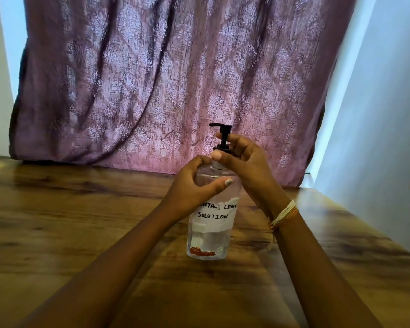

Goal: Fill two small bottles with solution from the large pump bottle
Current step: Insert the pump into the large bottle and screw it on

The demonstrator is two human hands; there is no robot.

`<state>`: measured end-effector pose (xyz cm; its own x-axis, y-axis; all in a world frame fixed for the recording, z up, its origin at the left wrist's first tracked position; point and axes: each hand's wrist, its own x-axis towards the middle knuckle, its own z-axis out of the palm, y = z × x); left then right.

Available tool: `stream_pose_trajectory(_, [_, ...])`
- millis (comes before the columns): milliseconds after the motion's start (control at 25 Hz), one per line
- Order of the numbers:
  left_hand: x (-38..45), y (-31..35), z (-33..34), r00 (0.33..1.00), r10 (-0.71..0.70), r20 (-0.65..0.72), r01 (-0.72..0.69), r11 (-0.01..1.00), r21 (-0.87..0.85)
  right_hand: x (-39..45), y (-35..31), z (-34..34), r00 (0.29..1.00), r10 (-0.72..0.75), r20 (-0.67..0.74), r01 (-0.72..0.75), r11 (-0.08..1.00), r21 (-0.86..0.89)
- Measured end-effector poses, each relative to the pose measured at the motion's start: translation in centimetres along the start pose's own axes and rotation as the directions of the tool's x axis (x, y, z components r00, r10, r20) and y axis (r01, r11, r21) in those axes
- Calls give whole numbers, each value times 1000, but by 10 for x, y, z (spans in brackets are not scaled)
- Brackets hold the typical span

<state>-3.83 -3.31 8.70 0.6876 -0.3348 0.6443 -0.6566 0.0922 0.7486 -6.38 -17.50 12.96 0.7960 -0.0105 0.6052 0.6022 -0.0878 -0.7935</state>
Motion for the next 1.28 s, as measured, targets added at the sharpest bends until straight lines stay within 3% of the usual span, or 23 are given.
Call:
stream_pose_trajectory(160, [0, 0, -1, 1000, 4, -10, -4, 1000, 9, -2, -3, -7, 977, 73, 203, -112, 975, 192])
stream_pose_trajectory(360, [1, -1, 0, 1000, 14, -7, -14, 1000, 10, -2, -1, -1, 1000, 7, -3, -7, 998, 65])
stream_pose_trajectory(440, [1, -1, 0, 1000, 23, -10, -23, 1000, 5, -1, 2, 2, 1000, 9, -27, -9, 1000, 8])
stream_pose_trajectory(520, [1, -2, 1, 1000, 20, -4, -20, 1000, -2, -2, 1, 3, 999, 41, 32, -42, 999, 9])
stream_pose_trajectory(640, [1, -3, 0, 1000, 8, -10, -8, 1000, -8, -2, -4, -7, 977, 99, 188, -136, 971, 196])
stream_pose_trajectory(720, [1, -5, -1, 1000, 4, -9, -4, 1000, -6, -3, -6, -11, 972, 73, 223, -124, 966, 227])
stream_pose_trajectory(920, [1, -3, 1, 1000, 24, -6, -24, 999, -22, -2, 1, 0, 1000, 20, -24, -19, 998, 63])
stream_pose_trajectory(1000, [1, -3, 2, 1000, 25, -10, -25, 1000, -17, -2, 3, 3, 998, 11, -54, -11, 1000, -1])
stream_pose_trajectory(1160, [1, -8, 0, 1000, 1, -14, -1, 1000, -16, -5, -4, -6, 984, 78, 160, -111, 971, 211])
stream_pose_trajectory(1280, [1, -8, 0, 1000, 25, -11, -25, 999, -21, -4, -4, -12, 980, 56, 190, -98, 971, 218])
